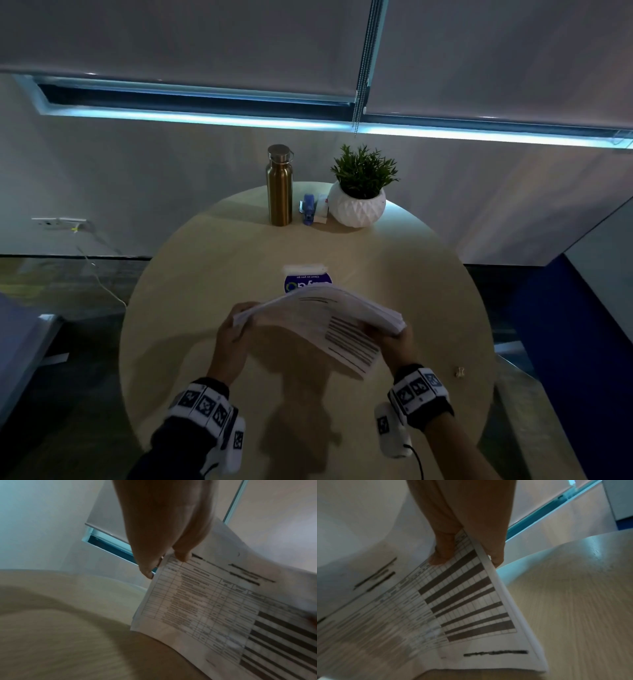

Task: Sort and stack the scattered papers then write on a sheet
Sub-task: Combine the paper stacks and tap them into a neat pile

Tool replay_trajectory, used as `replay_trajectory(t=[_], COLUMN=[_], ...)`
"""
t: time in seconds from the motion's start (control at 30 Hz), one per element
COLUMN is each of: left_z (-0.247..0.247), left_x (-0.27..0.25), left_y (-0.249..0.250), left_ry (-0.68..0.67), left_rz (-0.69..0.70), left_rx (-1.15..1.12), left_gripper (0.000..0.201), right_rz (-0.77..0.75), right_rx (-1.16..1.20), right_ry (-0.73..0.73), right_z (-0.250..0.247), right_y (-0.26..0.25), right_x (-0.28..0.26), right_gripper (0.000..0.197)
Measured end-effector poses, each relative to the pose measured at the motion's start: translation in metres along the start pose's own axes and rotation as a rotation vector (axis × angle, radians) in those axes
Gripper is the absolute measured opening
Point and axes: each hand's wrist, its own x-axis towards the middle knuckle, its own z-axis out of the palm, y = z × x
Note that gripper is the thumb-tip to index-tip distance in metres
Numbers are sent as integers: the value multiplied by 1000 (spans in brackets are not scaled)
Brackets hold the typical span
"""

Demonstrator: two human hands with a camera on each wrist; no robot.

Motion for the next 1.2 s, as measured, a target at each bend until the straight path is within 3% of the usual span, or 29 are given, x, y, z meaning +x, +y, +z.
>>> replay_trajectory(t=[0.17, 0.27, 0.37, 0.43, 0.57, 0.7, 0.87, 0.97, 1.07, 1.2], left_z=[-8, -2, 11, 12, 13, 15, 13, 7, 6, 8], left_x=[11, 8, 5, 7, 12, 15, 13, 11, 11, 19], left_y=[17, 15, 18, 22, 34, 32, 34, 31, 30, 32], left_ry=[113, 125, 168, 201, 315, 341, 333, 291, 228, 203], left_rz=[65, -16, -98, -102, -66, -68, -63, -24, -23, -76], left_rx=[8, -23, -79, -128, -255, -118, -134, -163, -191, -275], left_gripper=[31, 60, 58, 62, 37, 17, 14, 11, 6, 12], right_rz=[-88, -106, -131, -155, -174, -172, -202, -185, -143, -157], right_rx=[70, 31, 56, 92, 253, 258, 227, 172, 87, 126], right_ry=[-53, -113, -119, -55, 88, 111, 83, -16, -109, -103], right_z=[-8, -10, -6, -3, 2, 5, 3, -6, -10, -5], right_y=[-13, -10, -11, -14, -17, -18, -20, -12, -7, -10], right_x=[8, 10, 6, 6, 7, 8, 11, 10, 10, 20], right_gripper=[31, 16, 41, 46, 65, 30, 36, 62, 75, 68])
